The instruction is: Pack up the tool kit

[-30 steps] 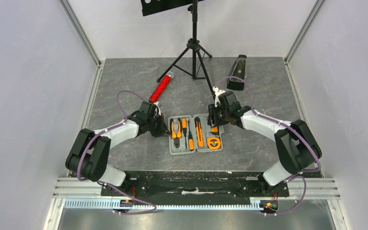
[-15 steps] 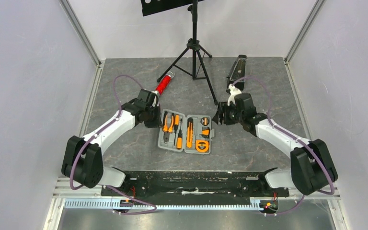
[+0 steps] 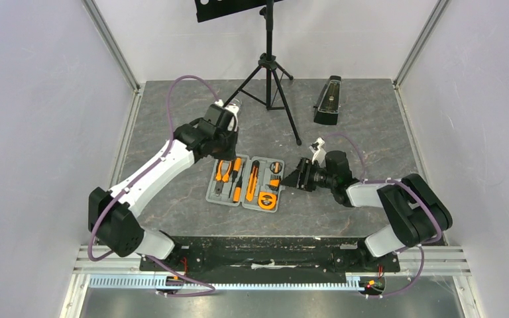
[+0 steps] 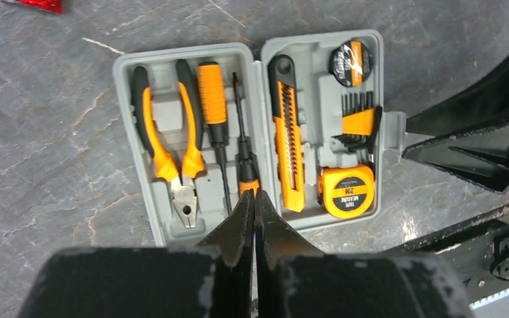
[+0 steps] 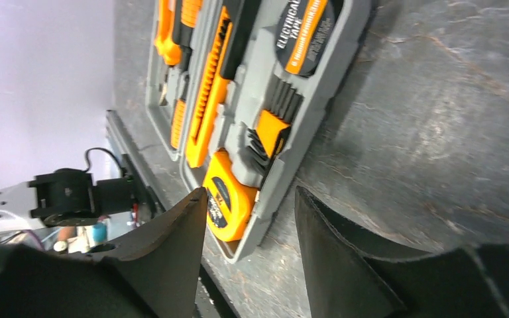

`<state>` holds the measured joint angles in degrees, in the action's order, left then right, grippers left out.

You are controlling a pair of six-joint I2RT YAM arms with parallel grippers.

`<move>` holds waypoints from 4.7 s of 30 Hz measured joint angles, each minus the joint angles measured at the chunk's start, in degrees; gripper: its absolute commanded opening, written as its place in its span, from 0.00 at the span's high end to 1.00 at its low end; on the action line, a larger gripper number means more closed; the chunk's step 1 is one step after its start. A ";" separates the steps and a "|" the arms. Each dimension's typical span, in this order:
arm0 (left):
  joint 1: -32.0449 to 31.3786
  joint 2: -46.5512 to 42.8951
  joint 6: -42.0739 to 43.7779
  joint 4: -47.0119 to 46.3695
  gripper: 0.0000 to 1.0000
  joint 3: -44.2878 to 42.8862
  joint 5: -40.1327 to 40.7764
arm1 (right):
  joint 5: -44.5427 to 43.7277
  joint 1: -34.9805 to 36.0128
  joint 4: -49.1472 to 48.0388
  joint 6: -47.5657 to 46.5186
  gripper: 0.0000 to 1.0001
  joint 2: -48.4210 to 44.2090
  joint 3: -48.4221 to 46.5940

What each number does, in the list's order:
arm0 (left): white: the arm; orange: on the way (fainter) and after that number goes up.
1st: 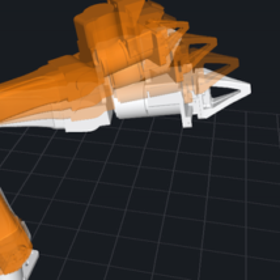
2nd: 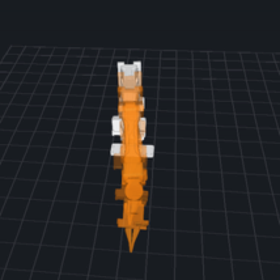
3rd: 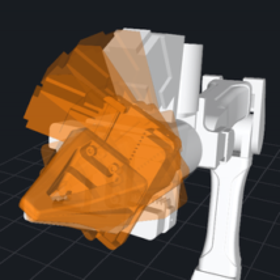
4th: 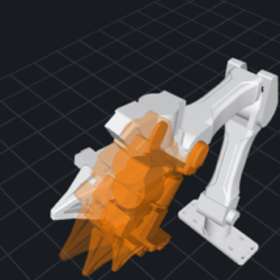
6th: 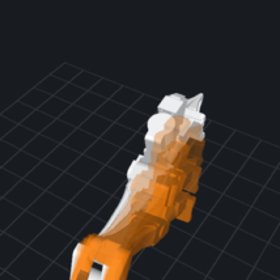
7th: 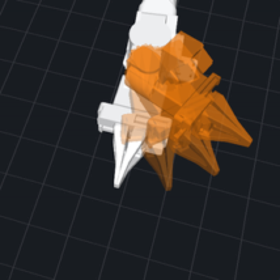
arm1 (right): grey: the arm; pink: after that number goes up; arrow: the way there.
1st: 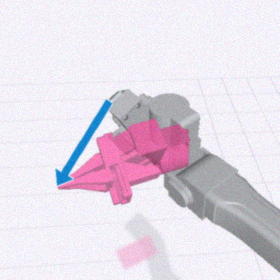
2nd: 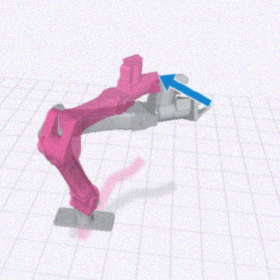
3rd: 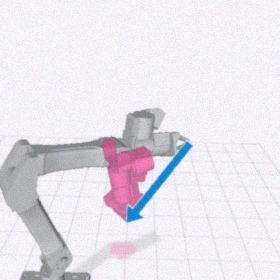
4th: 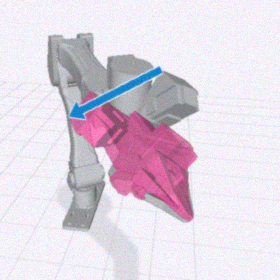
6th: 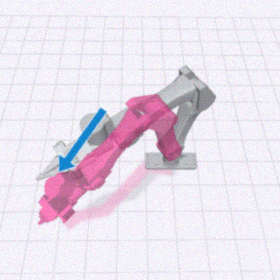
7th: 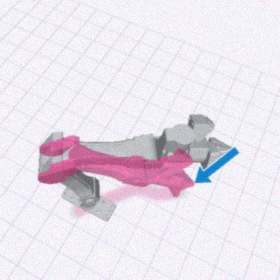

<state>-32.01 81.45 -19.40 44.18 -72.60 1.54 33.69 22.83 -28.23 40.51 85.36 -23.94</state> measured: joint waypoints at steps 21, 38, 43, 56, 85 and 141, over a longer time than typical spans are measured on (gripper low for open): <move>19.21 1.05 -2.91 -13.00 0.63 16.83 -7.04 | -1.38 2.12 4.15 0.20 0.65 4.94 -5.31; 22.29 1.33 -13.22 -28.15 0.63 29.62 -20.26 | -4.35 -1.25 29.46 -12.59 1.00 0.42 -15.43; 21.84 -2.97 -14.60 -30.27 0.63 31.61 -22.73 | -7.06 -2.67 45.16 -21.99 1.00 -0.02 -27.23; 16.44 -0.46 -24.22 -44.50 0.56 41.31 -24.79 | -12.46 -2.86 60.15 -32.11 1.00 2.49 -39.17; 10.75 -0.28 -39.41 -62.38 0.43 40.48 -32.02 | -18.14 -4.15 56.04 -33.22 1.00 2.89 -33.18; -14.84 28.76 -2.80 -3.67 0.76 -9.27 -18.05 | -3.76 -7.30 13.46 -17.53 0.85 1.07 -5.66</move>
<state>-46.85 110.21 -22.20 40.51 -81.87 -16.51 29.93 15.53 -14.76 22.98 86.43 -29.61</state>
